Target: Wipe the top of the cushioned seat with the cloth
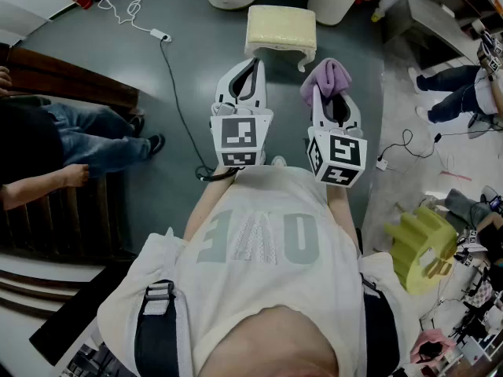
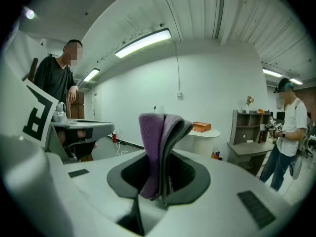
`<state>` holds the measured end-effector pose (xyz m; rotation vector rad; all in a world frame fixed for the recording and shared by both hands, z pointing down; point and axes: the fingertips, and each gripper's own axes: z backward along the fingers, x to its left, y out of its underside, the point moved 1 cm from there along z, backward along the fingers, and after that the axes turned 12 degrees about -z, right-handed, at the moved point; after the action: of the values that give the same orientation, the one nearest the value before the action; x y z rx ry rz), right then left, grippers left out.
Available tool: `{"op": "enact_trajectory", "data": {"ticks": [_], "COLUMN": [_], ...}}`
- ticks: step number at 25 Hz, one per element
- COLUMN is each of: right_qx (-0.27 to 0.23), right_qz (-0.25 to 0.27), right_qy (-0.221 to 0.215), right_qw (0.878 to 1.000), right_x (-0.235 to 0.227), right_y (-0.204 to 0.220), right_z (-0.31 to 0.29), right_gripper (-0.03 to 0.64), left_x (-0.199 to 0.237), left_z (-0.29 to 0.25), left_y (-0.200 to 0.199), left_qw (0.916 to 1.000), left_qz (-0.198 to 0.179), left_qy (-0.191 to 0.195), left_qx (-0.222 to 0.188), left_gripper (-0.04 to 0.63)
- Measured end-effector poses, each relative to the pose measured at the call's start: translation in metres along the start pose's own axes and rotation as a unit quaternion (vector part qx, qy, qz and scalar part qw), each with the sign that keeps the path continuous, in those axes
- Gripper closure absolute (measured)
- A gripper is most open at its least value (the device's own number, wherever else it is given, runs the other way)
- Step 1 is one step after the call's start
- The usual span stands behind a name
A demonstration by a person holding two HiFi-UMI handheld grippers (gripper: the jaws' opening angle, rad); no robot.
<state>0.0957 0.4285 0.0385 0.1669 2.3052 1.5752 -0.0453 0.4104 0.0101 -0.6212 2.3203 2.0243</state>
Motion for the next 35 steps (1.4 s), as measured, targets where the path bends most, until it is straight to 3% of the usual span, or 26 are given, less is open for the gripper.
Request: {"op": "enact_trajectory", "data": {"ticks": [8, 15, 21, 27, 35], "right_qx": [0.009, 0.02, 0.0, -0.009, -0.033], "right_qz": [-0.025, -0.024, -0.033, -0.024, -0.024], "right_qy": [-0.027, -0.015, -0.02, 0.003, 0.023], "right_qw": [0.999, 0.999, 0.999, 1.0, 0.999], "right_x": [0.008, 0.014, 0.034, 0.054, 0.026], "right_y": [0.01, 0.016, 0.017, 0.023, 0.014], "right_z": [0.0, 0.0, 0.003, -0.001, -0.017], "right_gripper": [0.523, 0.523, 0.523, 0.523, 0.523], "left_x": [0.004, 0.015, 0.03, 0.055, 0.052], "left_z": [0.005, 0.01, 0.021, 0.024, -0.006], "left_y": [0.004, 0.01, 0.019, 0.024, 0.032], "left_qw": [1.0, 1.0, 1.0, 0.9995, 0.9995], "left_qz": [-0.005, 0.002, 0.001, -0.021, -0.015], "left_qy": [-0.004, -0.004, 0.005, 0.016, 0.02], "left_qx": [0.0, 0.004, 0.002, -0.015, -0.019], "left_gripper": [0.589, 0.589, 0.589, 0.589, 0.589]}}
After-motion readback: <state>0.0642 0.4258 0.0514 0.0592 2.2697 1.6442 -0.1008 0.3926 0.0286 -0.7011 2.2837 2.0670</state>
